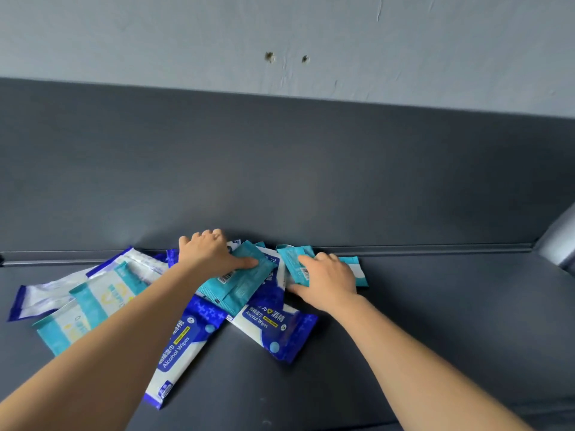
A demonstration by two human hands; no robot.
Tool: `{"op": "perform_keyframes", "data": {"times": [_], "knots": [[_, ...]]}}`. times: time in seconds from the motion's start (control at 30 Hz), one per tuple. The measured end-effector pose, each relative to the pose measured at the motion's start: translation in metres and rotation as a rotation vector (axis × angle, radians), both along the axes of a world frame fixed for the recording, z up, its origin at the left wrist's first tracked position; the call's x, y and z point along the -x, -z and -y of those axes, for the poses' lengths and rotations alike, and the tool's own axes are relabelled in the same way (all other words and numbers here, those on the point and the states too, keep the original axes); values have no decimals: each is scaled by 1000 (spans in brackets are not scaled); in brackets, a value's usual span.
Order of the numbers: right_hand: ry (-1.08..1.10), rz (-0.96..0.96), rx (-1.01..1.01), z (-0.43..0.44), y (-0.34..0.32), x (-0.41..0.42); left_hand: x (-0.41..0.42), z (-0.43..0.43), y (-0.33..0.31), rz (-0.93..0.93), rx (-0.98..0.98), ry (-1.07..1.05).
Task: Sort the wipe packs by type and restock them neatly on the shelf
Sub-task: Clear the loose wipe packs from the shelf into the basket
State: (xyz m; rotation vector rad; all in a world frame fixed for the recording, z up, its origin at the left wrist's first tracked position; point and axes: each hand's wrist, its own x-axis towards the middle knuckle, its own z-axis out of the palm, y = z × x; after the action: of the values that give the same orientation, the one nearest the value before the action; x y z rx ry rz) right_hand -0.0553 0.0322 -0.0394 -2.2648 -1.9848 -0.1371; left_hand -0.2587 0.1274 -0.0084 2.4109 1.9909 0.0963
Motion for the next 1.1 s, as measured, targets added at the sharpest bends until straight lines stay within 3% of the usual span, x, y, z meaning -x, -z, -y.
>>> {"op": "perform_keyframes", "data": {"times": [0.17,0.3,0.53,0.63,0.83,0.97,1.1], "knots": [[-56,181,-5,-2,-7,6,1,13,-2,115,-96,-10],[-107,210,-38,5,-6,6,2,28,-7,247,-112,-51],[116,-242,-197,15,-8,-14,9,48,-6,701,-28,-141],[118,-110,-227,22,-2,-28,1,58,-11,837,-57,-153],[125,-140,144,22,13,-41,-15,78,-18,871,-39,-114],[204,8,16,16,11,-37,-14,85,-14,866,2,-127],[142,173,-42,21,9,-27,-13,90,-11,939,38,-157]]}}
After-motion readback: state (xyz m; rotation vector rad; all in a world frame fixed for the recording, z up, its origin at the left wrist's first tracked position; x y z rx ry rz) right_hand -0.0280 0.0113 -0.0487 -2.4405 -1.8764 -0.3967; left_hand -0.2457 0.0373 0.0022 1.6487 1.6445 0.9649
